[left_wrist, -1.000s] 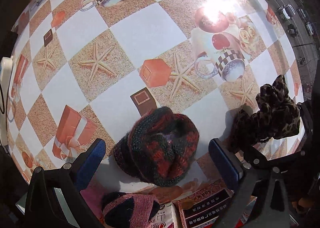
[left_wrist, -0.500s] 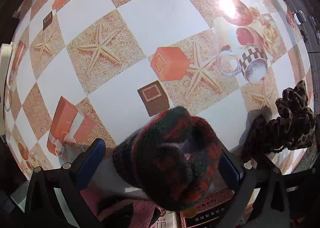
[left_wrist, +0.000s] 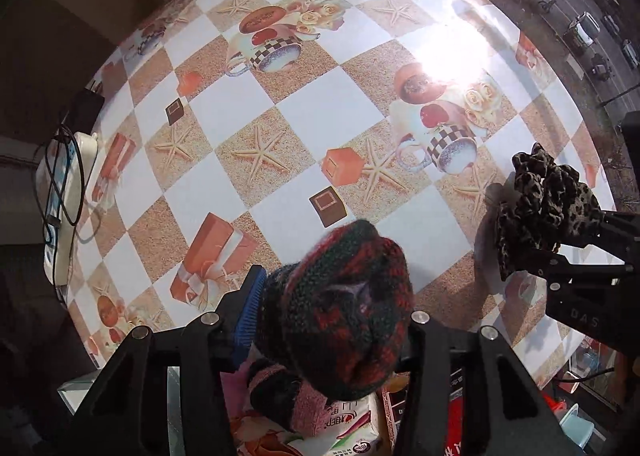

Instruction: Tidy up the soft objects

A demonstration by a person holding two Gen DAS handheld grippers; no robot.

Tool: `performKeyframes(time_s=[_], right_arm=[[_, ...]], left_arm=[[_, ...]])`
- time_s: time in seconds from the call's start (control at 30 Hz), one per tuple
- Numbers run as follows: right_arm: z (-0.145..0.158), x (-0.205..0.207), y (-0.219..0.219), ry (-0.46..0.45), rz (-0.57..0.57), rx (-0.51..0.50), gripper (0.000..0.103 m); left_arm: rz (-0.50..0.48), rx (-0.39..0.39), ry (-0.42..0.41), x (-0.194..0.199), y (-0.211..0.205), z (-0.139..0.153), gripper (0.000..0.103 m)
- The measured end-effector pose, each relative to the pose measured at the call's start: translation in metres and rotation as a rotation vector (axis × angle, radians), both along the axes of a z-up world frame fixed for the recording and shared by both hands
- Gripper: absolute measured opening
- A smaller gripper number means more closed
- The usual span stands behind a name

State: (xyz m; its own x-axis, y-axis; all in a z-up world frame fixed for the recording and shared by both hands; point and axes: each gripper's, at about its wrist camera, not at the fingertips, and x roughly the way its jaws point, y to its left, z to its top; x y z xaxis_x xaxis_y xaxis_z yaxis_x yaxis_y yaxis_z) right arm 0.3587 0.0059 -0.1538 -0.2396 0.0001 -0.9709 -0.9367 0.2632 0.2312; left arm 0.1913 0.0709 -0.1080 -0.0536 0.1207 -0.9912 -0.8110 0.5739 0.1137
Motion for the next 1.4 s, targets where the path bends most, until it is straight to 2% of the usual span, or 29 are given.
performKeyframes(time_s=[0.13, 0.2, 0.33, 0.53, 0.73, 0.87, 1.0, 1.2, 1.4], right_arm=[[0.022, 0.022, -0.016, 0.061, -0.109, 0.025, 0.044], [0.039, 0.028, -0.025, 0.072, -0.135, 0.053, 0.044], [0.074, 0.033, -0.040, 0.084, -0.160, 0.119, 0.044], [0.119, 0.022, -0.059, 0.089, -0.159, 0.197, 0.044], [0.151, -0.027, -0.063, 0.108, -0.074, 0.244, 0.044], [0.167, -0.061, -0.061, 0.104, 0.008, 0.254, 0.044], [0.179, -0.091, -0.062, 0.126, 0.063, 0.263, 0.044], [0.186, -0.140, -0.062, 0.118, 0.184, 0.251, 0.044], [0.187, -0.186, -0.061, 0.102, 0.321, 0.236, 0.044]], left_arm=[[0.045, 0.050, -0.023, -0.026, -0.019, 0.033, 0.054], [0.079, 0.047, -0.036, -0.040, -0.011, 0.057, 0.054], [0.119, 0.049, -0.056, -0.061, -0.038, 0.084, 0.054], [0.069, 0.054, -0.071, -0.071, -0.082, 0.108, 0.054], [0.013, 0.063, -0.115, -0.077, -0.110, 0.122, 0.054], [0.031, 0.062, -0.156, -0.087, -0.121, 0.129, 0.054], [0.058, 0.112, -0.180, -0.103, -0.127, 0.140, 0.054], [0.162, 0.174, -0.222, -0.141, -0.126, 0.155, 0.054], [0.277, 0.194, -0.240, -0.179, -0.133, 0.157, 0.054]])
